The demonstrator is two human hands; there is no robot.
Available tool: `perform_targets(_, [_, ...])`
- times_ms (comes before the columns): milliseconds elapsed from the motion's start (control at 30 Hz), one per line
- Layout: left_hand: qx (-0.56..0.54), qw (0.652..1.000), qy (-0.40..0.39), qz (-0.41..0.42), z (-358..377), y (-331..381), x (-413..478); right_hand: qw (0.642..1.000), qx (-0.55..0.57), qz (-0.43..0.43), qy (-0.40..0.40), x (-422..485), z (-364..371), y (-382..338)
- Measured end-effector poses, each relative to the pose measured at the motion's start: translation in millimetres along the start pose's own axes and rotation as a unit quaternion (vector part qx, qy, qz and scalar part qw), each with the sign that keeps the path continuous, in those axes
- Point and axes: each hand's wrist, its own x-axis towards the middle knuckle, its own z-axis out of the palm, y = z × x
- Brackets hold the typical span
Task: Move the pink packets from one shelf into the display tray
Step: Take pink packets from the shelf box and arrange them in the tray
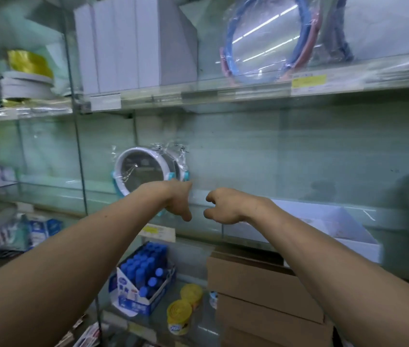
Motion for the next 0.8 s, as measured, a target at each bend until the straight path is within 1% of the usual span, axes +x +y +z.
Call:
perform_targets(167, [0.005,1.000,0.006,-0.016,5,-56,-12,0.999,0.000,-0.039,0.005,27,10,-54])
perform_targets(367, [-0.012,0.999,0.000,-0.048,15,-143,-21,0.999,0.003,-0.046,0.009,66,25,-129])
perform_targets(467, [0.001,0.998,0.002,-0.059,16,-183,-26,0.999,0.018,-0.048,0.005,83,32,-169])
perform_targets(800, [0.019,0.996,-0.013,-0.081,30,-307,-26,0.998,0.009,-0.058,0.005,140,55,-287])
